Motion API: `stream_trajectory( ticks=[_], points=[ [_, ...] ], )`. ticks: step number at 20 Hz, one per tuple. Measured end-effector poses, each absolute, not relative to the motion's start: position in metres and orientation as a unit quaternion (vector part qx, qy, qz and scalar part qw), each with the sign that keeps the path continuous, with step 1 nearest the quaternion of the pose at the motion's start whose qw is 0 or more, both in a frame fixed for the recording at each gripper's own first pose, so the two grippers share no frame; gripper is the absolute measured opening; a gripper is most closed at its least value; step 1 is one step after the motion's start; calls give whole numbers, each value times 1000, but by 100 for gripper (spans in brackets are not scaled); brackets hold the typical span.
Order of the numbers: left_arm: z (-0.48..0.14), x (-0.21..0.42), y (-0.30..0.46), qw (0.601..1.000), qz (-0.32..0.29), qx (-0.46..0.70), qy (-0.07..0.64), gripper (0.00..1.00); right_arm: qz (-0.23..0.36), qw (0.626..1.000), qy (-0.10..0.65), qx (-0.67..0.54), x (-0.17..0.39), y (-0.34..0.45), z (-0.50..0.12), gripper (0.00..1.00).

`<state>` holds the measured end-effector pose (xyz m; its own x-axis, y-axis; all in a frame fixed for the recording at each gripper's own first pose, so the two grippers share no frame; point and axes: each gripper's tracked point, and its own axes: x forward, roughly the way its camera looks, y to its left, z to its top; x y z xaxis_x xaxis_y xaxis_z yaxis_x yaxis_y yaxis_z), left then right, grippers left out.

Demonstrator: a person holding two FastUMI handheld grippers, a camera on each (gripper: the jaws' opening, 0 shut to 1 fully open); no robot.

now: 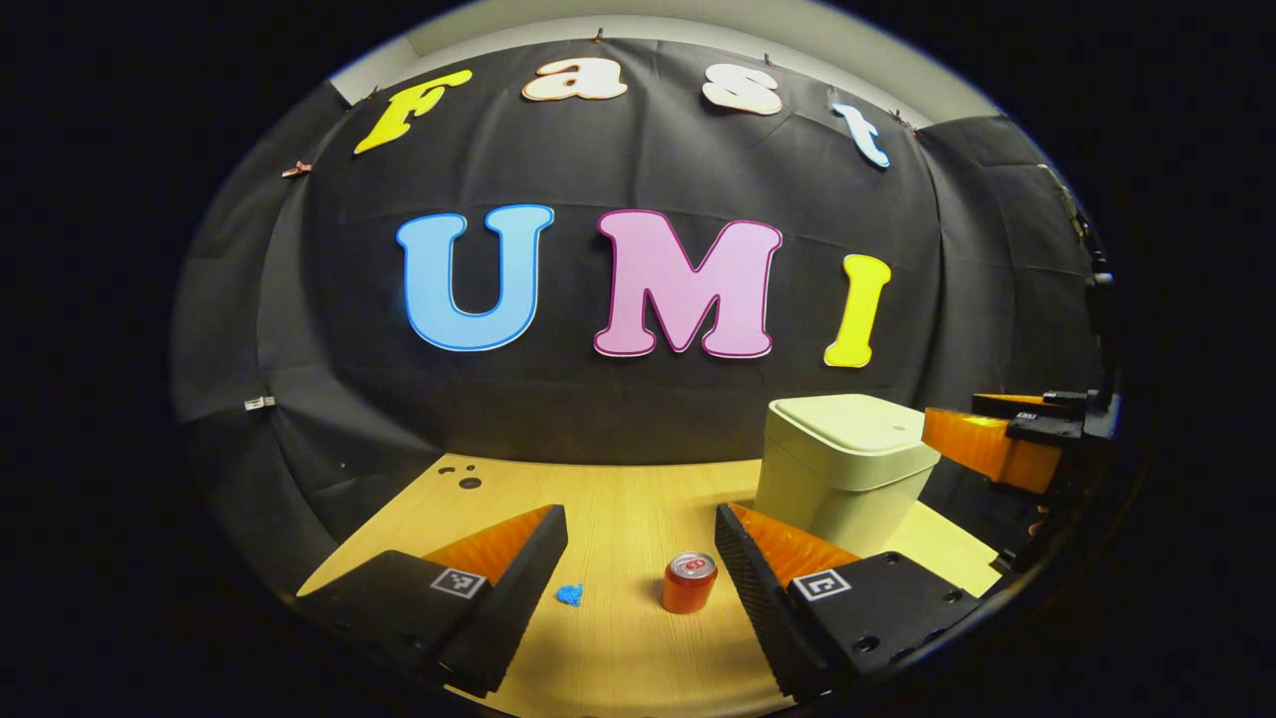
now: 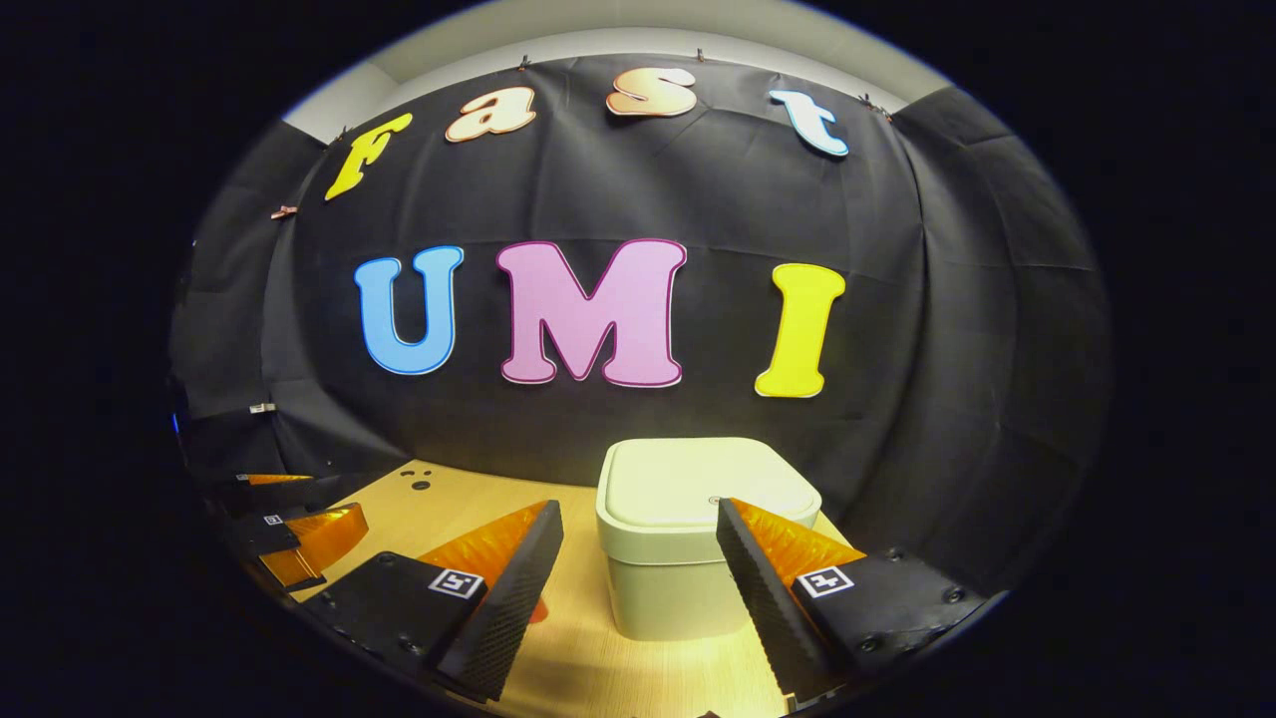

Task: Press the lid of the desktop garbage bin to open it, pick up the crumpled paper on the desktop and throw it into the bin, then pick up the pop can on the desktop and drop it into the bin, and finally close the garbage bin lid.

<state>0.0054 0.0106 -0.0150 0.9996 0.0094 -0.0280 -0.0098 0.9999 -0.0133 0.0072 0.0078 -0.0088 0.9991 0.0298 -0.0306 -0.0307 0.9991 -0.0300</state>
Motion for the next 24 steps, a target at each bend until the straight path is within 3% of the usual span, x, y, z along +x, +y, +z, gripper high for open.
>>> stream_trajectory(
  ticks=[11,13,15,18,19,24],
  points=[
    [-17,11,4,1000,-9,-1,15,96,14,1000,12,-16,6,6,-7,96],
    [-17,10,3,1000,-9,0,14,96,14,1000,11,-15,5,6,-8,88],
    [-16,10,3,1000,-10,2,13,96,15,1000,10,-15,6,8,-7,86],
    [-16,10,1,1000,-13,3,16,96,17,1000,5,-17,4,10,-2,71],
    [-17,9,0,1000,-14,4,16,96,16,1000,5,-19,4,9,-2,70],
    [-17,7,-3,1000,-16,4,16,96,13,1000,8,-16,3,6,-1,40]
  ],
)
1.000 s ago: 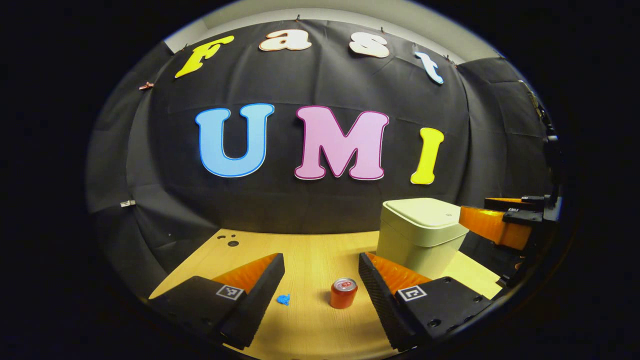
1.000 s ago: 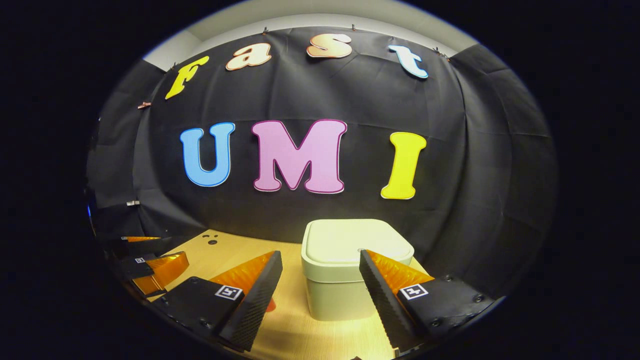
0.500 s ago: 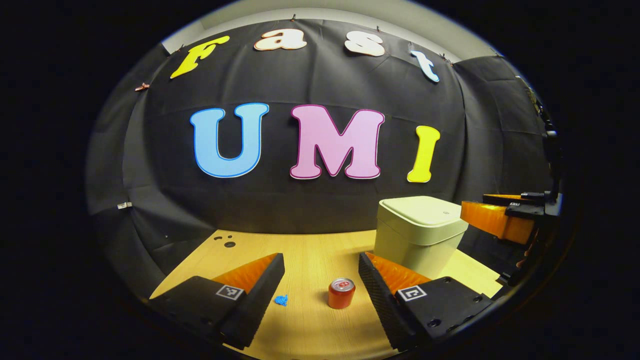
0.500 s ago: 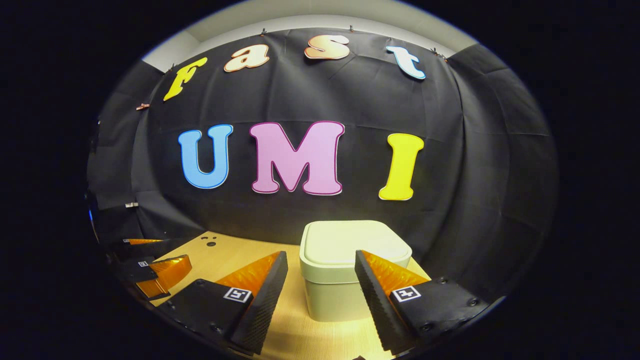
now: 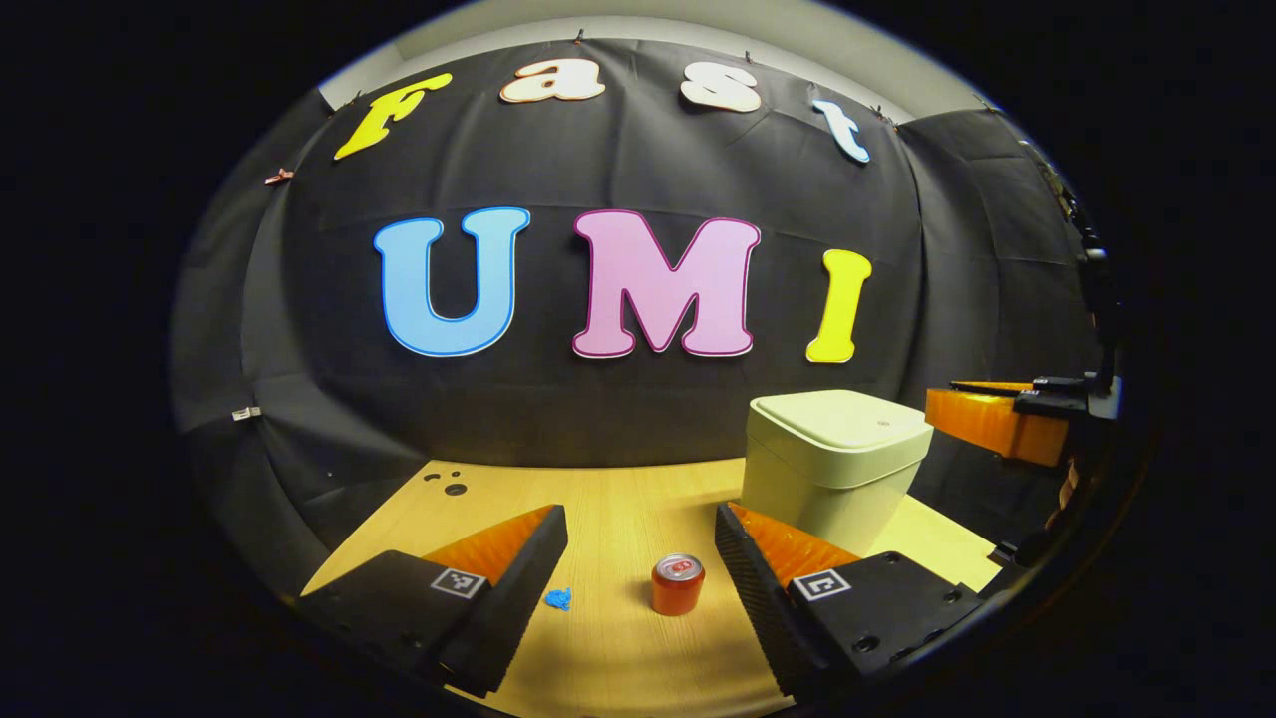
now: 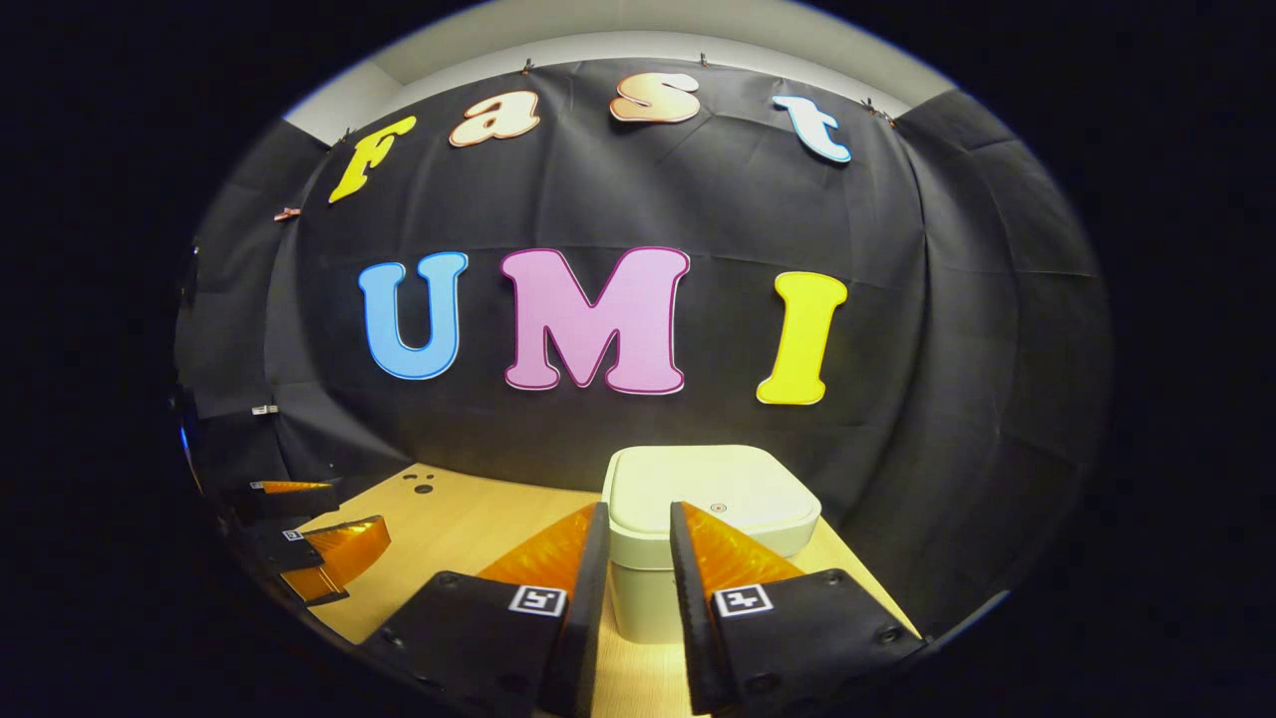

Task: Press the lid of the desktop garbage bin to open it, pick up the crumpled paper on the desktop and throw it into the bin, then pick up the pop can on the desktop and drop it into the bin, and finally close the garbage bin lid.

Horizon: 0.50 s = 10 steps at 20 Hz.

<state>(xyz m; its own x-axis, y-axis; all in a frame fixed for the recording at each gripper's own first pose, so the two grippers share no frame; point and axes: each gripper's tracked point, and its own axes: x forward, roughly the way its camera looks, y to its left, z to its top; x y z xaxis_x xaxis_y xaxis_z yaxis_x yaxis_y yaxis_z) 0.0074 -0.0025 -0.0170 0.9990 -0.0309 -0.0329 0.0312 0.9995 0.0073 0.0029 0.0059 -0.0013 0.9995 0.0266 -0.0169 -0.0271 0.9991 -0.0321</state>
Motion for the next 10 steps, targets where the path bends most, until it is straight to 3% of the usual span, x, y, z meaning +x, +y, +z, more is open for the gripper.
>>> stream_trajectory(
  ticks=[3,4,10],
  points=[
    [-18,6,-4,1000,-16,3,17,96,5,1000,3,-15,3,2,3,26],
    [-18,6,-4,1000,-16,3,17,96,7,1000,1,-14,3,2,4,18],
    [-19,7,-3,1000,-14,2,18,96,53,998,-5,-35,2,20,8,8]
  ],
)
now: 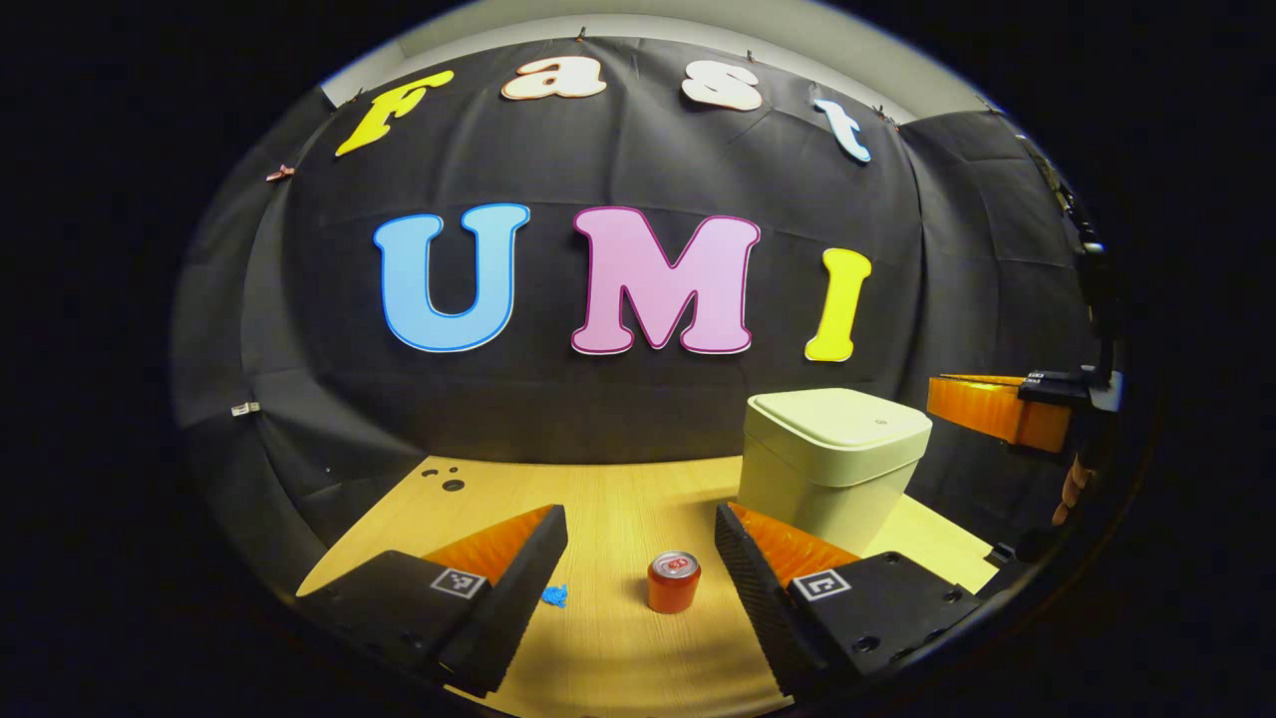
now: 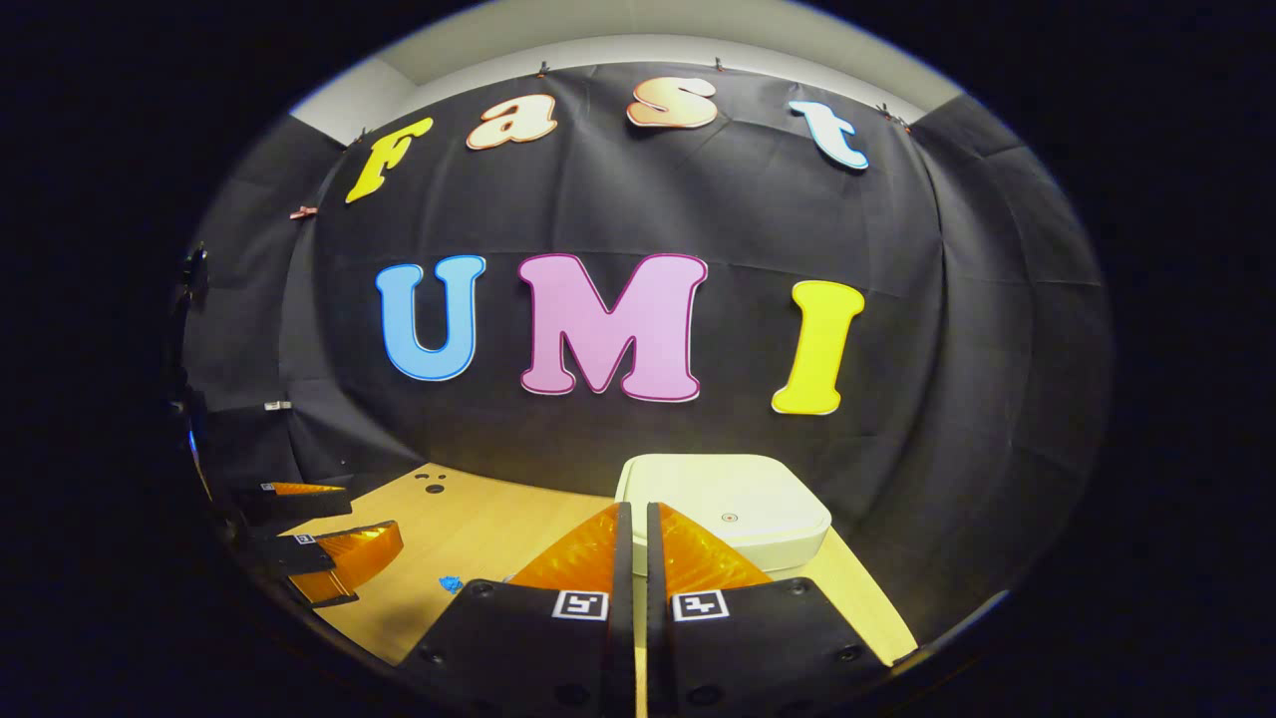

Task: Press the lid of the desktop garbage bin to open it, pick up the crumpled paper on the desktop and throw it into the bin, then pick up the pop can on the desktop and drop it into the bin, and finally close the garbage bin lid.

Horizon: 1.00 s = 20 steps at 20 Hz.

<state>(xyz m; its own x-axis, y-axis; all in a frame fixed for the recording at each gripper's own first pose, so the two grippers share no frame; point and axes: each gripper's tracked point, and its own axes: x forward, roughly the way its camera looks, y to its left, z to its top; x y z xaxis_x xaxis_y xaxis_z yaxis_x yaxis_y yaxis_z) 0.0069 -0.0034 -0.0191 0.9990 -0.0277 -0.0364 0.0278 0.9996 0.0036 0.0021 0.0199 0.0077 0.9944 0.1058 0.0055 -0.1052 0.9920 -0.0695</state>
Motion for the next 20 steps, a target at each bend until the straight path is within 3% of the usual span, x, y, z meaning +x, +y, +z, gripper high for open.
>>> stream_trajectory(
  ticks=[6,20],
  points=[
    [-20,9,0,1000,-9,1,20,96,89,995,-4,-33,5,33,10,5],
    [-33,15,8,999,-2,7,36,96,32,998,39,-25,59,-20,12,5]
  ],
)
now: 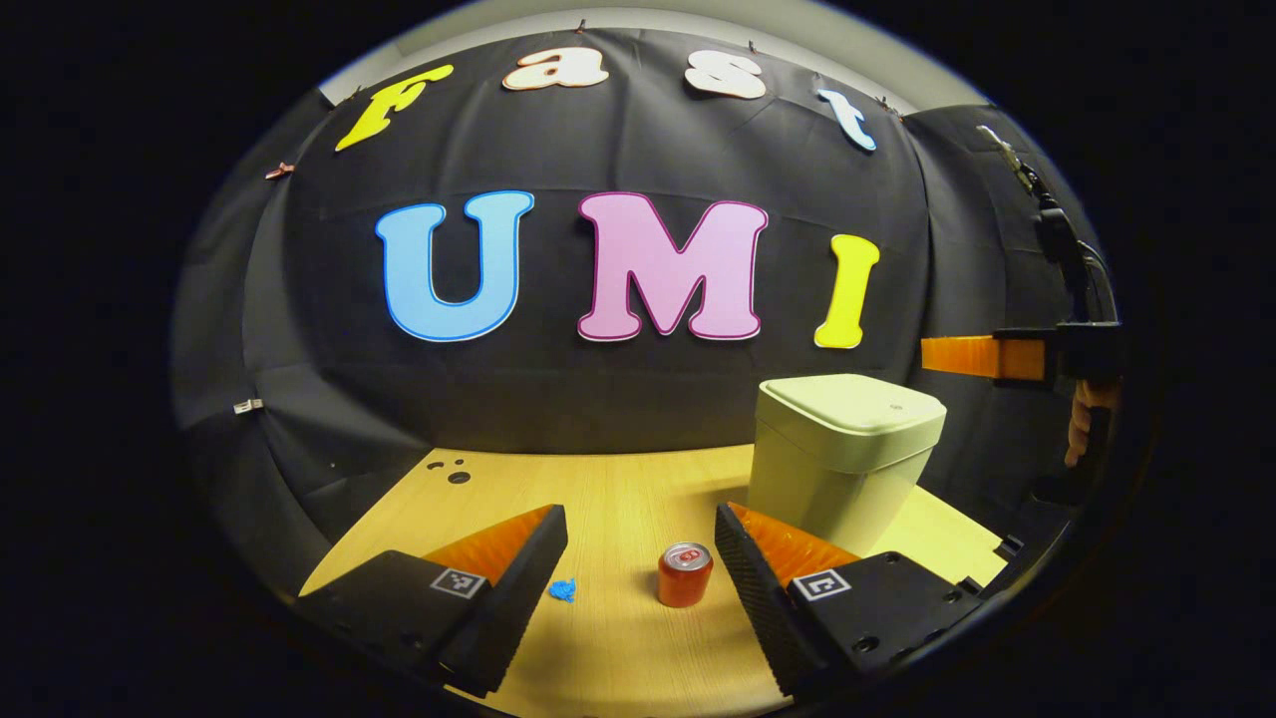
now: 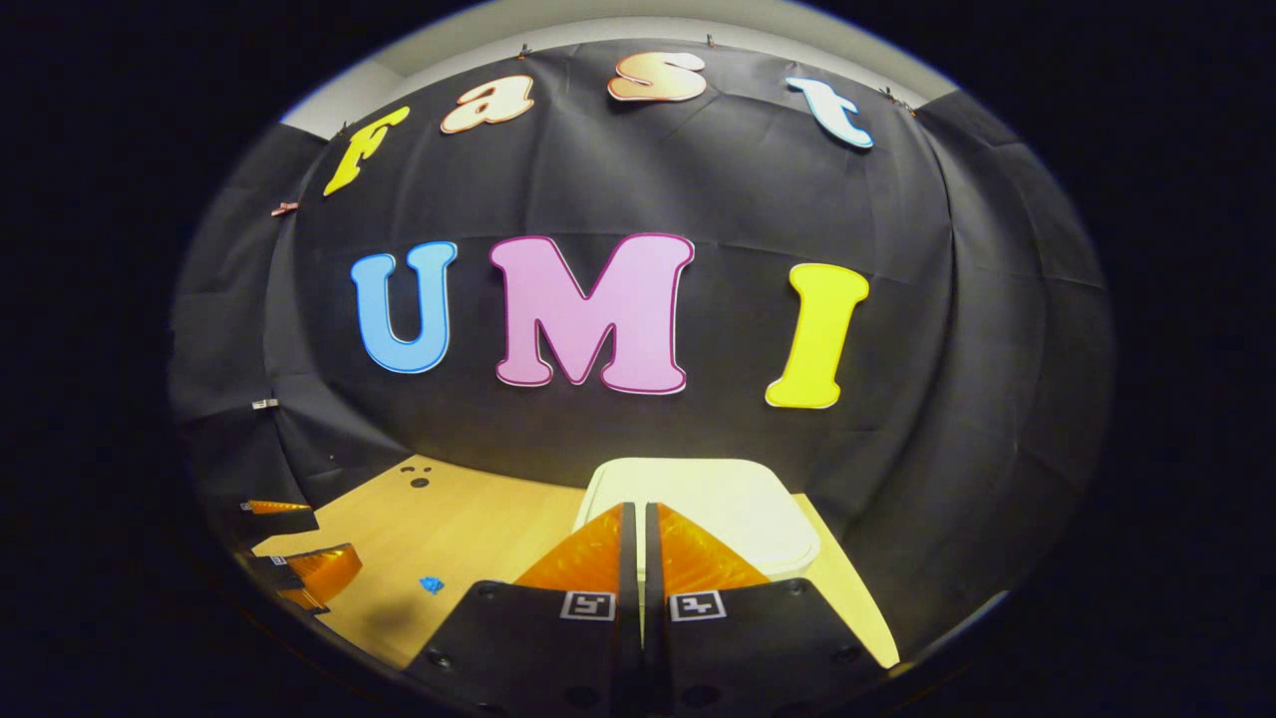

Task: Press the lid of the desktop garbage bin to open it, pick up the crumpled paper on the desktop and throw it into the bin, then pick up the pop can on the desktop and drop it into the bin, and finally close the garbage bin lid.

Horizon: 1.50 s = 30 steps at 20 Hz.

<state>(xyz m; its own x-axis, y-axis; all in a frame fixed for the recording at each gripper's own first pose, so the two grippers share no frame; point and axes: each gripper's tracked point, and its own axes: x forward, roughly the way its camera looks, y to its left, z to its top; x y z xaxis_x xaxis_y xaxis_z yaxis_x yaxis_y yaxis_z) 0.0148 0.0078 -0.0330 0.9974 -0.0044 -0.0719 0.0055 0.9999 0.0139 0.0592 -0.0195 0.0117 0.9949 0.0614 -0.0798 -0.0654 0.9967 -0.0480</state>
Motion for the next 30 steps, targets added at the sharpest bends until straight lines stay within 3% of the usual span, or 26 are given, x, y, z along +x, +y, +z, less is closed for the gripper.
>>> stream_trajectory(
  ticks=[5,6,8,10,18,23,24,30],
  points=[
    [-38,17,17,999,8,12,44,96,12,998,66,-20,82,-38,-3,5],
    [-38,18,18,999,10,13,45,96,10,997,71,-19,88,-41,-6,9],
    [-40,20,21,999,15,14,47,96,6,997,81,-12,95,-45,-12,5],
    [-42,20,24,998,20,15,51,96,2,996,92,-9,103,-49,-21,8],
    [-46,22,33,998,34,19,58,96,-1,993,114,-11,118,-54,-43,5],
    [-52,26,34,997,36,20,66,96,-2,994,110,-10,124,-57,-47,9],
    [-53,25,33,997,35,20,68,96,-1,993,114,-10,125,-57,-48,5],
    [-61,32,32,996,33,16,81,96,-6,994,109,-31,126,-55,-50,5]
  ],
)
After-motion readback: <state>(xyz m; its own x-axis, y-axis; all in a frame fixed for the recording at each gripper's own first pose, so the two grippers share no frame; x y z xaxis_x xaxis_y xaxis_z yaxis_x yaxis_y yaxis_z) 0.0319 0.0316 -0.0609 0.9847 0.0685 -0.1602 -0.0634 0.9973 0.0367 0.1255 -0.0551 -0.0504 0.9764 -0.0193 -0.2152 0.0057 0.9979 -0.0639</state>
